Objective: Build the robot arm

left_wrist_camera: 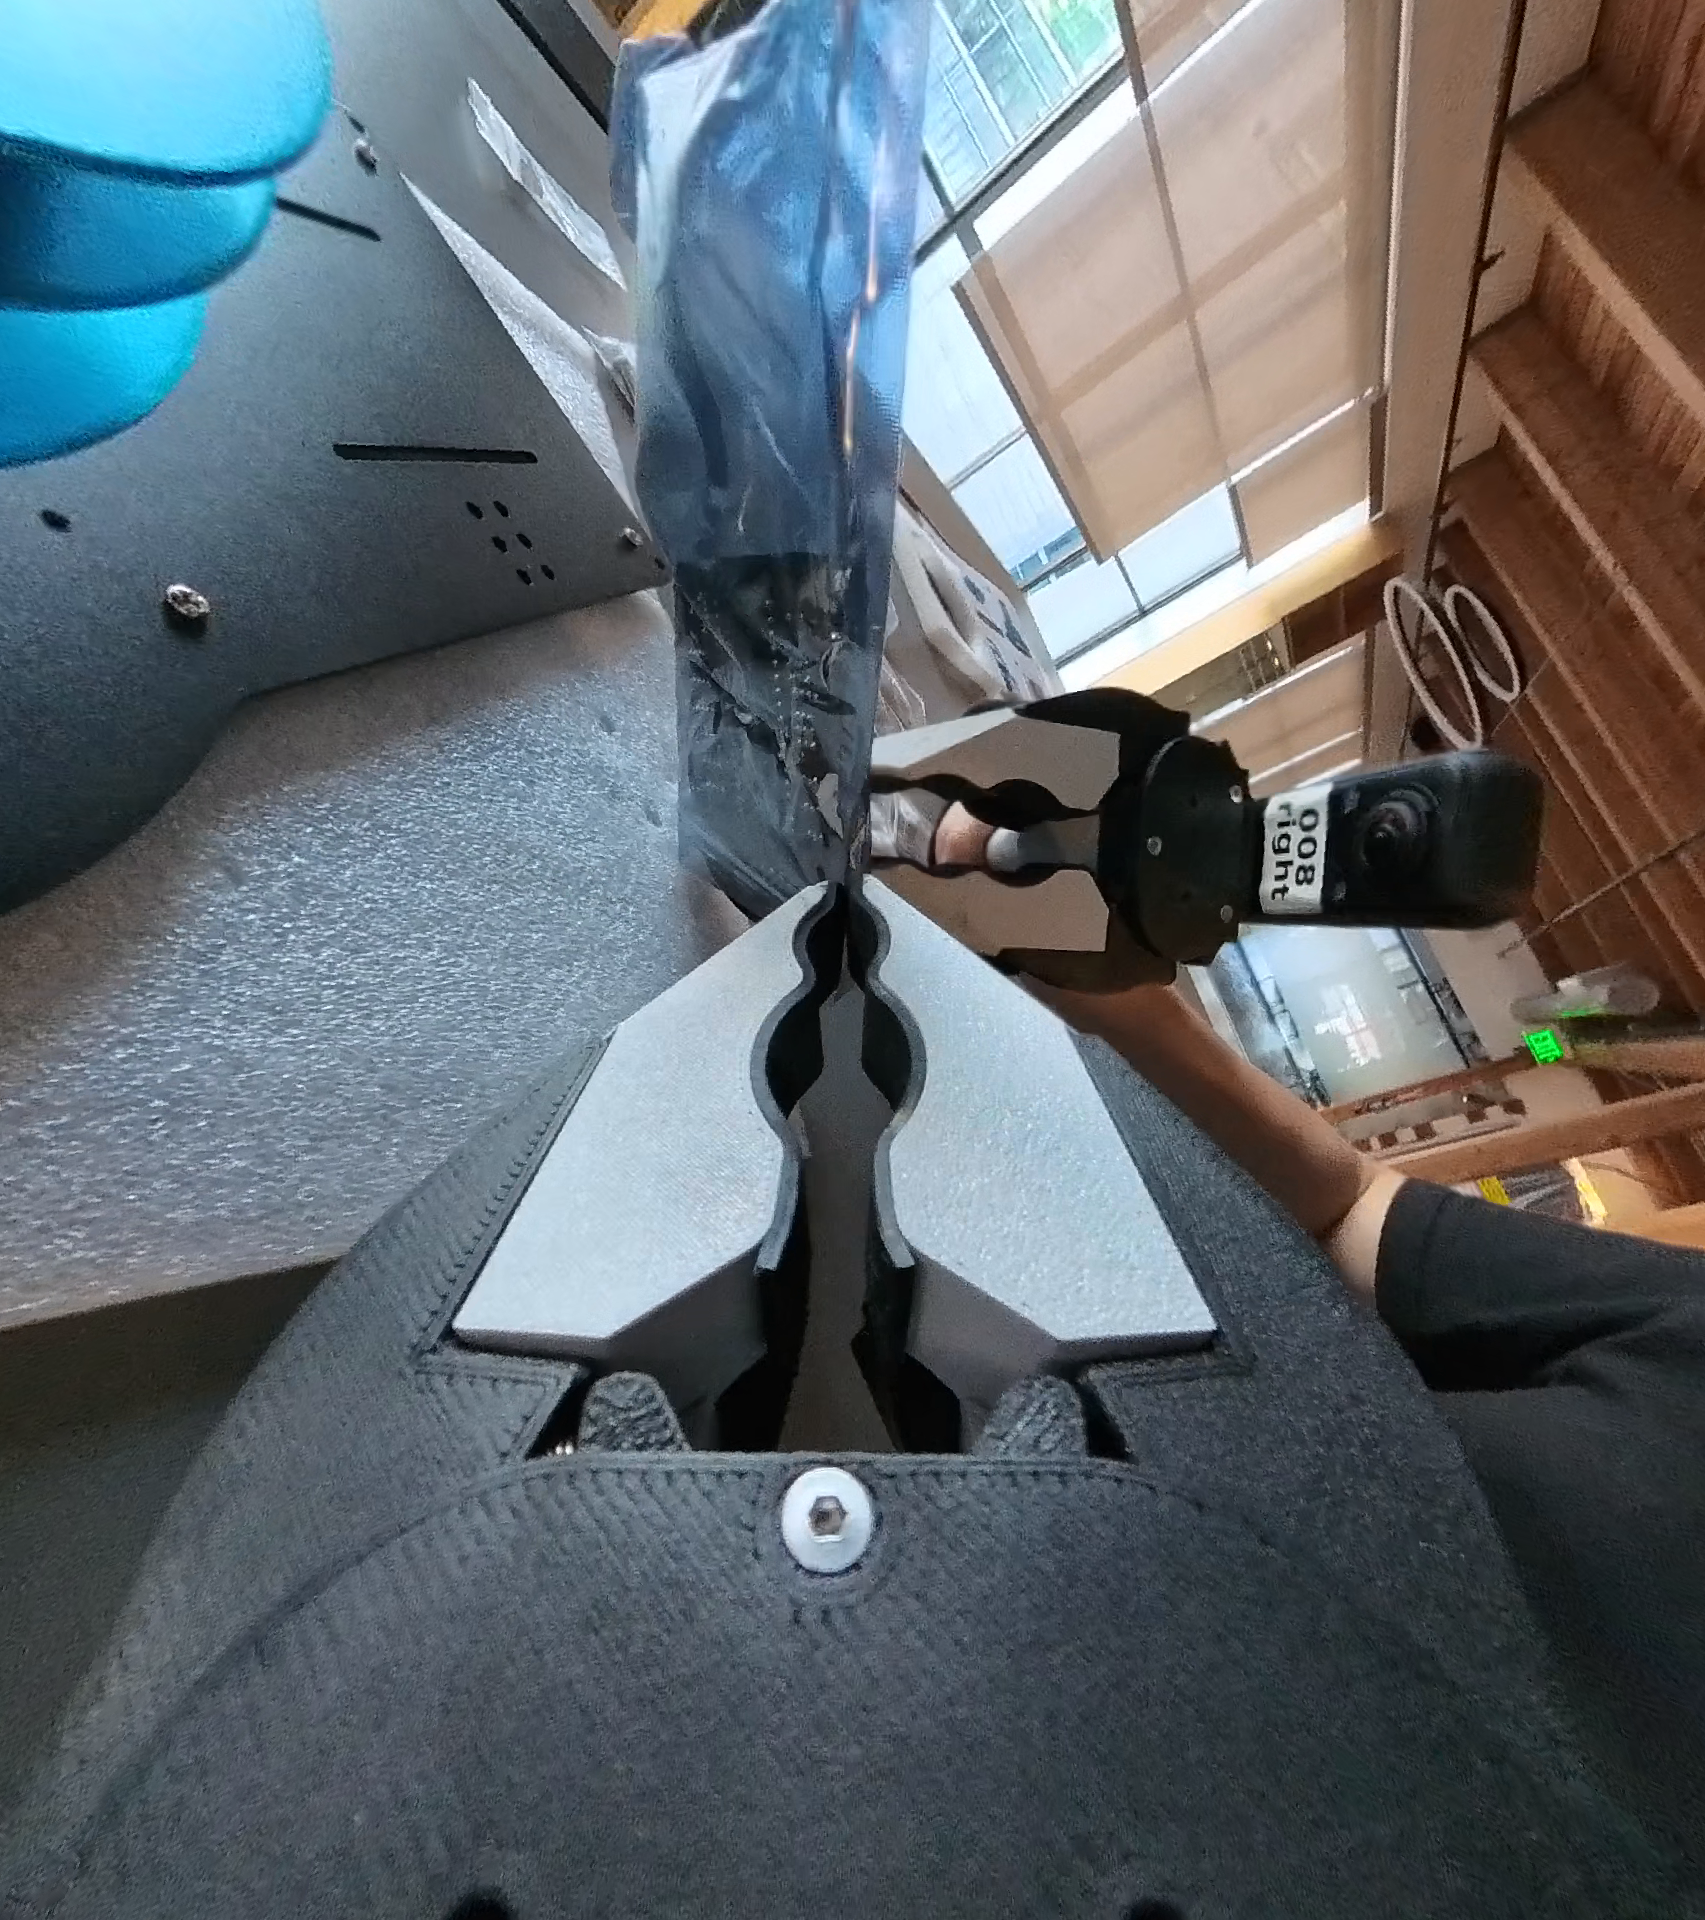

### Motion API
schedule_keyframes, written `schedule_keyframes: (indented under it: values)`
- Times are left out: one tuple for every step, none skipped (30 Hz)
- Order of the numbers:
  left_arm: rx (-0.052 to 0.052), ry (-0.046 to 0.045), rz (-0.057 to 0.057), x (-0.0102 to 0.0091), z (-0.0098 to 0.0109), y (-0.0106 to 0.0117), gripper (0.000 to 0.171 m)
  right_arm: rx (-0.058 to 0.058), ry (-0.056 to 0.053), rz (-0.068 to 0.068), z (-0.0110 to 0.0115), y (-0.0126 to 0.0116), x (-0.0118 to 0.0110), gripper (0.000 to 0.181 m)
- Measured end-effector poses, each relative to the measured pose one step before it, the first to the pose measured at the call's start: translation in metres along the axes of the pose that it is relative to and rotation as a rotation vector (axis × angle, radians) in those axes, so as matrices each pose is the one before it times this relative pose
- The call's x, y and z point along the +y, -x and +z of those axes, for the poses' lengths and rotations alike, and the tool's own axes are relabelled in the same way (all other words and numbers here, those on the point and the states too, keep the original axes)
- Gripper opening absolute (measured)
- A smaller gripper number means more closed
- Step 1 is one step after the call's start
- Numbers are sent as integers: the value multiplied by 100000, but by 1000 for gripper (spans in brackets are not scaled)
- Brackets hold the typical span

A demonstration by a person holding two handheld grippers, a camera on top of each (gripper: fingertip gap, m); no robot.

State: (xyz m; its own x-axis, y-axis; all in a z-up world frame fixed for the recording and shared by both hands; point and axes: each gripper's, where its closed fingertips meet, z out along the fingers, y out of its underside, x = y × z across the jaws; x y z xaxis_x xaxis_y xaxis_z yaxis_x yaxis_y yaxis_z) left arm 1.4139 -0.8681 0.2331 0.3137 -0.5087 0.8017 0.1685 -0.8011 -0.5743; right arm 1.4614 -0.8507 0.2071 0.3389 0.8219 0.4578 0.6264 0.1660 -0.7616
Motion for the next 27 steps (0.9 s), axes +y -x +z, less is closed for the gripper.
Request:
schedule_keyframes:
  values:
    - [-22, -910, -695, -129, -57, 105, 0, -892, 478, -1799, 172, 132, -125, 17]
    - [203, -591, -1027, -117, -57, 68, 0, 141, 938, -1959, 160, -29, -12, 15]
    - [141, -175, -993, -60, -48, 95, 0, 189, -263, -2205, 128, -47, -88, 14]
    - [-100, -527, -732, -101, -70, 112, 0, -1787, 602, -1713, 198, 199, 115, 12]
    - [33, -513, -543, -90, -78, 88, 0, -810, 2308, -1378, 224, 32, 408, 13]
    - [343, 166, -465, 44, -7, 14, 0, 1992, 1420, -939, 159, -338, 316, 12]
    - [62, 414, -66, 90, 20, 29, 0, -102, -613, 154, 133, -19, 28, 12]
    - [-176, -269, 103, 17, -3, 36, 0, -1046, -1767, 1534, 88, 111, -191, 12]
    - [122, -167, -163, 0, -14, 9, 0, -442, -1338, 950, 69, 34, -161, 12]
    - [467, 177, -583, 20, 2, 3, 0, -760, -314, -650, 121, 100, 1, 12]
    - [301, -47, -757, -3, -30, 40, 0, 541, -163, -971, 87, -103, -48, 12]
    - [199, 164, -624, 22, -37, 53, 0, 686, -701, -952, 66, -146, -165, 12]
    - [184, 342, -480, 33, -48, 61, 0, -808, 24, -688, 93, 79, -71, 12]
    - [-322, 66, -561, -6, -66, 108, 0, -376, 25, -764, 61, 61, -42, 10]
    - [-368, 261, -506, 15, -40, 103, 0, -733, 75, -160, 76, 174, -8, 4]
    - [-186, 658, -571, 59, -16, 59, 0, 77, 636, 625, 50, 85, 27, 4]
    - [-127, 234, -576, 2, -15, 31, 0, 646, 321, -365, -52, 0, -35, 3]
    - [-81, 342, -220, 32, 9, -13, 0, 286, 673, -228, -151, 19, -47, 0]
    - [-591, 510, 570, 74, 2, 8, 0, 550, 834, 468, -236, -104, -73, 0]
    - [-1118, 141, 1148, 48, -11, 19, 0, 495, 510, 741, -278, -122, -124, 0]
    - [-1286, 451, 1111, 104, -28, 41, 0, 480, 352, 920, -306, -74, -114, 0]
    - [-786, 513, 593, 128, -9, 14, 0, -77, -192, 703, -317, 47, -171, 0]
    - [98, 216, -377, 138, 3, -53, 0, 30, -44, 500, -330, 62, -122, 0]
    - [369, -8, -891, 133, 1, -42, 0, 555, 5, 54, -351, 9, -112, 0]
    - [-99, 192, -879, 171, 14, 49, 0, 621, -374, -93, -364, 33, -171, 0]
    - [-511, 334, -578, 209, 33, 98, 0, 782, -501, 277, -389, 8, -205, 0]
    - [-592, 398, -504, 228, 38, 84, 0, 521, -952, 306, -414, 61, -245, 0]
